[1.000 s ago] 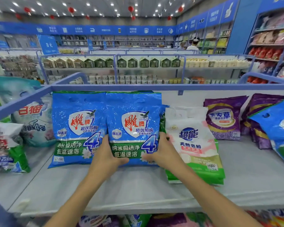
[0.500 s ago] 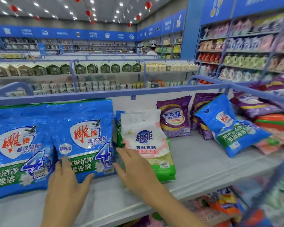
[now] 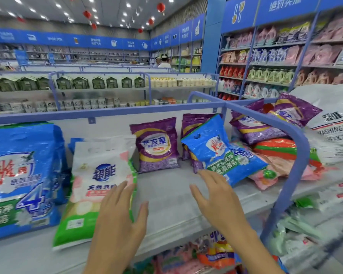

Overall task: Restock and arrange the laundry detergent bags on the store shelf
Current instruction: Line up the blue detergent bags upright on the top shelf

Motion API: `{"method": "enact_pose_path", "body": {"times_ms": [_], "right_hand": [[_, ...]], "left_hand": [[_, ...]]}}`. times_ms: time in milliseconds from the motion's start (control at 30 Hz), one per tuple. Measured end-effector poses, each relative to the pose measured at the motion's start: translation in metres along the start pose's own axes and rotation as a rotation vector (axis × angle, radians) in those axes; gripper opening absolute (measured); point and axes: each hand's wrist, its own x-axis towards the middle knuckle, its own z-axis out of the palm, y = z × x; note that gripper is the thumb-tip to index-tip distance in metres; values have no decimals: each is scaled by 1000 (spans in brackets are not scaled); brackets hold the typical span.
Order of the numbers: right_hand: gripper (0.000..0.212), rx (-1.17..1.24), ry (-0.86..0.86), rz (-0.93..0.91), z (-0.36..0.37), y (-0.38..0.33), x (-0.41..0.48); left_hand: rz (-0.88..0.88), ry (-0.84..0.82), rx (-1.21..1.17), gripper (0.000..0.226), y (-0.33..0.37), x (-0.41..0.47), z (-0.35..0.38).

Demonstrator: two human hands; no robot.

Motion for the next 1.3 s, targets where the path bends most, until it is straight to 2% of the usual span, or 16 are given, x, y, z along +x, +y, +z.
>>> {"method": "enact_pose_path", "body": {"times_ms": [133,267,467,567,667,767,833,900,1033,1100,1167,1300], "right_hand": [[49,-52,-3,68,-27,69,31],[65,-145,-92,163,-39,121,60],[83,-108,-167,219,-41,146,99],[91,-117,-211,255,-36,149,113],[93,-106,-228,267,-33,149,119],[90,-81,-196,280,-30,148,121],[77,37,-155,331,-29,147,124],[59,215,-122,425,-32,146,126],[37,713,-26,567,-36,148,121],[30,942,-12,573,-43,140,112],[17,1092,-26,549,-52,125,102],[8,1228,-103,473,-62,79,81]], "left_hand": [[41,-63,-55,43,59,13,61],[105,-85,-39,42,97,28,117],[118,-173,45,51,138,71,169],[55,-279,104,54,149,89,189],[-78,-292,136,60,161,95,196],[-294,-363,-57,80,170,94,199],[-388,-412,-216,90,172,96,203],[-495,-372,-413,90,172,99,202],[-741,-280,-916,61,169,100,178],[-748,-299,-1099,42,172,97,153],[-694,-314,-1183,34,168,94,127],[-605,-245,-1142,33,148,79,78]]}}
